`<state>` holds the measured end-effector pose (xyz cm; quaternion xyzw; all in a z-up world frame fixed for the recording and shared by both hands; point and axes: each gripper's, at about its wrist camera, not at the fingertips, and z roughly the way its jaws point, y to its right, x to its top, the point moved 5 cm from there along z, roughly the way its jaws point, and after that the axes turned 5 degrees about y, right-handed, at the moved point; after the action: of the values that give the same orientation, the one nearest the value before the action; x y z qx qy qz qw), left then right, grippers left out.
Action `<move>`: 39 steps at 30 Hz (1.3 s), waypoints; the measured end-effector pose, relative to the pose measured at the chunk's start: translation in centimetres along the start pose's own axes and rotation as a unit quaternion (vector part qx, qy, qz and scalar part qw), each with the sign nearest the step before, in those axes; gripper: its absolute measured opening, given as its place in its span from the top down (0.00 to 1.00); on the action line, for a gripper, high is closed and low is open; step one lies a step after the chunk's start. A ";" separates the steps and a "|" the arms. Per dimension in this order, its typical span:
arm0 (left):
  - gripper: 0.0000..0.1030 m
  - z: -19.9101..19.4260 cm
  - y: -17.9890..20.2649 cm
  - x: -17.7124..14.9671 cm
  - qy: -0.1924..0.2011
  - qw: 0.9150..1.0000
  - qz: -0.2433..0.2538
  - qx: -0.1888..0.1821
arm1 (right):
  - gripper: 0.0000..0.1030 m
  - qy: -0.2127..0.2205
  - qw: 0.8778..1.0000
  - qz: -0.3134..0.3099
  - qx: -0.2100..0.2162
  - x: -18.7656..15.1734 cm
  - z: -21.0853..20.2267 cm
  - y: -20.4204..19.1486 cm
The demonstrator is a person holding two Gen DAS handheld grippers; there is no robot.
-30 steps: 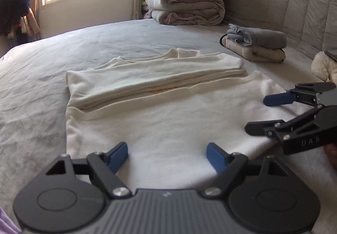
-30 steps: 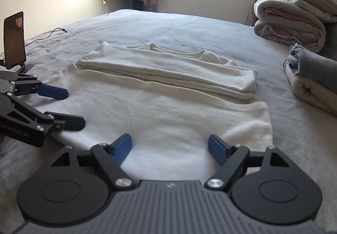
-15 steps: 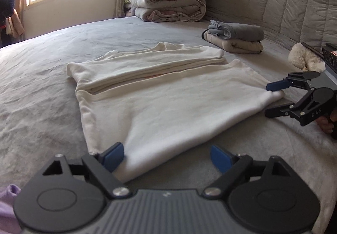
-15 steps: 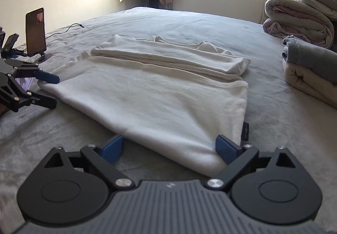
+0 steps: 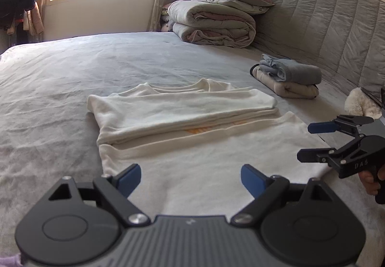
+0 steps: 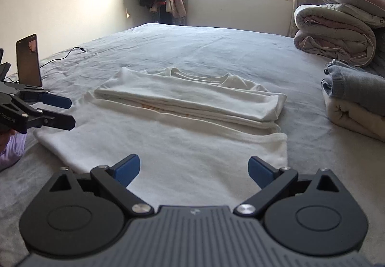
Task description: Fold clothes
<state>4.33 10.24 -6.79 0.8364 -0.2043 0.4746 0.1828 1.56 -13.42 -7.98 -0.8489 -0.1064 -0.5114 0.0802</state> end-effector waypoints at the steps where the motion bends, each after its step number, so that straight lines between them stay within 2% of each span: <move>1: 0.12 0.5 -0.2 0.2 -0.001 1.000 -0.002 0.008 | 0.05 -0.003 1.000 0.000 -0.006 0.1 0.6 0.1; 7: 0.12 2.3 -1.8 -0.1 -0.016 0.999 -0.020 0.044 | 0.05 -0.019 0.999 0.001 -0.039 -0.1 3.1 1.5; 10: 0.12 2.9 -2.9 -1.2 -0.030 0.998 -0.026 0.047 | 0.04 -0.030 0.999 0.015 -0.039 -0.8 3.6 3.1; 15: 0.12 2.3 -3.0 -1.1 -0.031 0.998 -0.027 0.041 | 0.03 -0.032 0.998 0.029 -0.050 -0.4 3.4 4.2; 20: 0.12 0.8 -3.7 -0.3 -0.036 0.996 -0.077 0.034 | 0.03 -0.047 0.995 0.057 -0.071 0.1 2.5 5.2; 22: 0.12 0.1 -4.4 -0.3 -0.054 0.991 -0.115 0.039 | 0.03 -0.072 0.990 0.098 -0.077 0.1 1.9 6.3; 25: 0.12 -1.0 -6.1 -0.9 -0.080 0.977 -0.195 0.029 | 0.02 -0.094 0.976 0.184 -0.073 -0.2 0.3 8.3; 28: 0.13 -2.3 -7.6 -1.6 -0.093 0.957 -0.274 0.010 | 0.02 -0.101 0.959 0.261 -0.046 -0.5 -1.4 9.6; 32: 0.17 -3.9 -8.8 -2.6 -0.105 0.932 -0.345 -0.021 | 0.02 -0.112 0.930 0.349 -0.007 -1.2 -3.2 10.8; 36: 0.27 -4.7 -9.8 -4.1 -0.122 0.902 -0.411 -0.048 | 0.03 -0.119 0.901 0.416 0.038 -2.4 -4.5 11.6; 39: 0.32 -4.8 -10.5 -5.7 -0.136 0.876 -0.458 -0.075 | 0.09 -0.128 0.882 0.448 0.068 -3.3 -5.4 12.0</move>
<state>3.68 22.50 -10.59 0.8765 0.1437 0.2032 0.4120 -1.41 -26.61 -8.68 -0.8567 0.2416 -0.2992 0.3438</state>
